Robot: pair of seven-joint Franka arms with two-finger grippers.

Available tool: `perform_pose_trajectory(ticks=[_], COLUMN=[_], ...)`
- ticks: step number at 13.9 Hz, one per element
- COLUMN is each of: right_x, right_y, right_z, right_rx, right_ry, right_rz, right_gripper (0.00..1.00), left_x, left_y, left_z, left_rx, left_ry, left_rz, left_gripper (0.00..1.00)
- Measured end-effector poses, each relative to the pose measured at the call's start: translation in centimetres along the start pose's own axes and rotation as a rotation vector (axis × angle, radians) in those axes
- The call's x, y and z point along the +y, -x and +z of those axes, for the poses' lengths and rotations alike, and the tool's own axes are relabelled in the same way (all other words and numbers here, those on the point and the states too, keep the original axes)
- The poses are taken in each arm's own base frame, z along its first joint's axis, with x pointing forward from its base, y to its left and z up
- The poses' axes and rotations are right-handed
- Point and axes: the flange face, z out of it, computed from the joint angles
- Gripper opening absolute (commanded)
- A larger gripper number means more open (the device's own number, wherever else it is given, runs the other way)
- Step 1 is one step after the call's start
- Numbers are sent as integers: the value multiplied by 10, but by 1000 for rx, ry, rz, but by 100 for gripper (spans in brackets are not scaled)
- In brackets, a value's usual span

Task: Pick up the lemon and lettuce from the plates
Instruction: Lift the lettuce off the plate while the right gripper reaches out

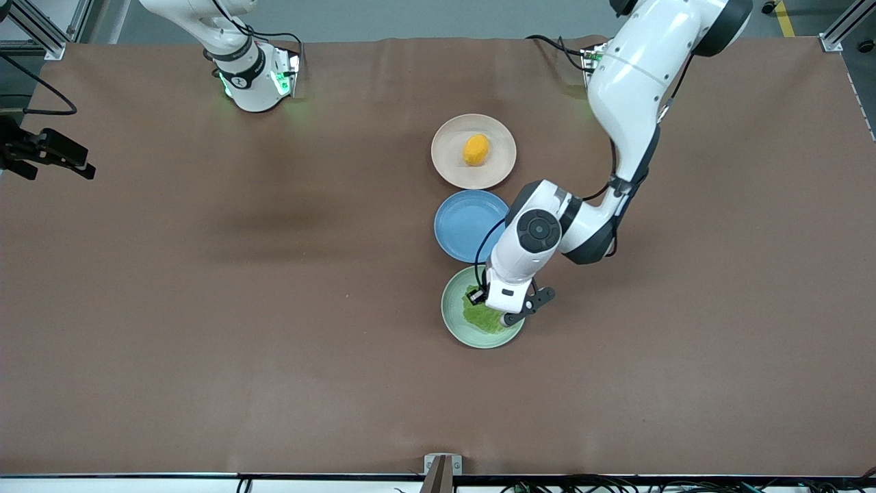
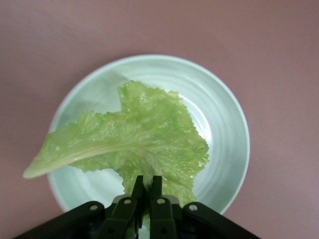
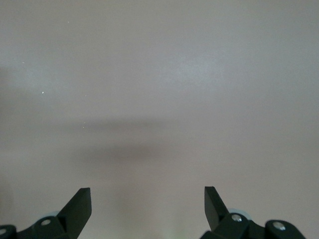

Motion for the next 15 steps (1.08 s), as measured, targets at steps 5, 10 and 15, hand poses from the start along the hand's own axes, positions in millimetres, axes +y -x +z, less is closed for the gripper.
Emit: perform_pose_trajectory(ticks=[5,10,15], right_x=[-2,-12,-14], right_y=[0,0,1], right_z=[-1,-2,-2], right_rx=[2,3,0], right_ry=[-18,-19,-19], right_rz=[1,-7,-8], right_gripper=[100,100,100], left_x=[-41,-135,-212], left_y=[-56,-103,-110], left_z=[-114,-134,-89], left_rx=[-11,-27,-38], left_ry=[-93,-175,-212], left_rz=[-123,-265,-348], left_gripper=[1,1,1])
